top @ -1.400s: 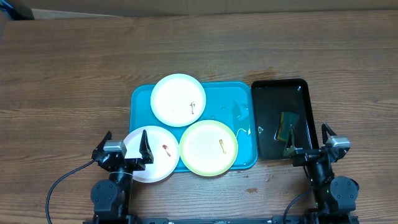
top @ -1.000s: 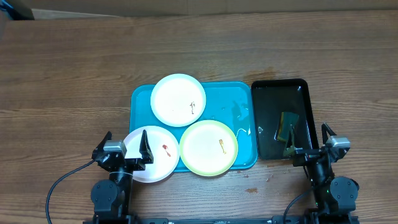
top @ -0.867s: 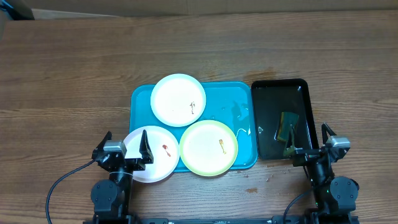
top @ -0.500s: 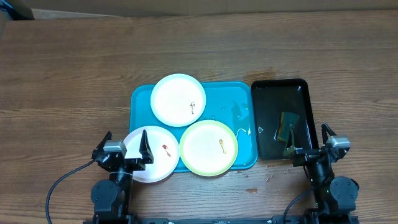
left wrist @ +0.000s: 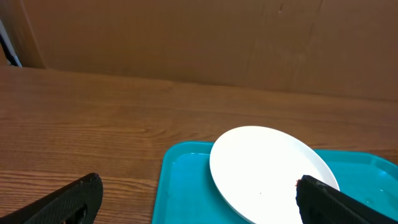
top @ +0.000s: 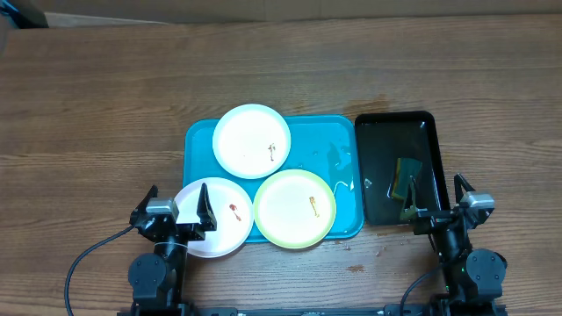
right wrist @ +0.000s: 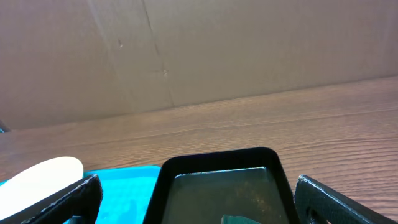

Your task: Clean dirty plates on tray and stack at the side

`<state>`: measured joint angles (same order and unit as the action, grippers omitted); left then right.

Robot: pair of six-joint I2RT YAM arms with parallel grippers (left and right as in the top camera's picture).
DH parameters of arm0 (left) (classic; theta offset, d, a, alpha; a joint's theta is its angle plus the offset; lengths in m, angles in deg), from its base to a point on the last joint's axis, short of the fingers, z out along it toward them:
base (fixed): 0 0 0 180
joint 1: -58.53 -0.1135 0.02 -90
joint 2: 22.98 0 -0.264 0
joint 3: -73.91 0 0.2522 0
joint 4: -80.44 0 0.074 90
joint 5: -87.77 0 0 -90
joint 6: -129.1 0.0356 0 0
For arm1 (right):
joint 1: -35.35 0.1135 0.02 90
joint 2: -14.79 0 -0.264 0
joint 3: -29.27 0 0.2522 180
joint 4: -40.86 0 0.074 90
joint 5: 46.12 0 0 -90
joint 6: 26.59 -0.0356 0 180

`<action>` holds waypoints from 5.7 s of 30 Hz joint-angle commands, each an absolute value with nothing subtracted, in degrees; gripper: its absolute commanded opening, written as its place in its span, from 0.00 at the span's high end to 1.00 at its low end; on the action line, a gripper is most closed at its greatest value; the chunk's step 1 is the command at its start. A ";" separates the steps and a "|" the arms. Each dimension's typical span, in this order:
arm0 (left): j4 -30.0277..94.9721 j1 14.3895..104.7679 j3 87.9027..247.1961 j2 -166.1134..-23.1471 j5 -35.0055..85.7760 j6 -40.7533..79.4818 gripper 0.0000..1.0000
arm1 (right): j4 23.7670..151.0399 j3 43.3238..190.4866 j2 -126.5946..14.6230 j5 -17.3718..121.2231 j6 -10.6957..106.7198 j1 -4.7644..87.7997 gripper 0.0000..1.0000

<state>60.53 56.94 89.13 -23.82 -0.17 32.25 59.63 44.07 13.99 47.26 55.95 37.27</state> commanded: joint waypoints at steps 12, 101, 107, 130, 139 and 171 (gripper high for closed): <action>61.27 57.03 90.18 -23.23 4.53 33.34 0.00 | 59.24 43.50 14.60 46.58 55.71 37.22 0.00; 24.40 84.62 145.63 -121.26 3.31 18.15 0.50 | 98.85 102.93 -87.25 39.65 45.63 39.91 0.41; 26.23 85.80 144.38 -121.46 3.09 15.86 0.59 | 98.80 102.93 -87.25 39.65 45.63 39.91 0.35; 25.51 86.32 144.34 -121.83 3.35 10.28 0.66 | 107.59 102.93 -87.25 43.78 45.00 39.80 0.06; 25.18 86.32 144.34 -121.81 3.35 10.30 0.66 | 111.57 103.19 -87.23 44.46 45.08 39.85 0.96; 24.02 86.32 144.34 -121.83 3.79 10.35 0.96 | 121.23 115.08 -83.86 43.54 47.31 39.98 0.96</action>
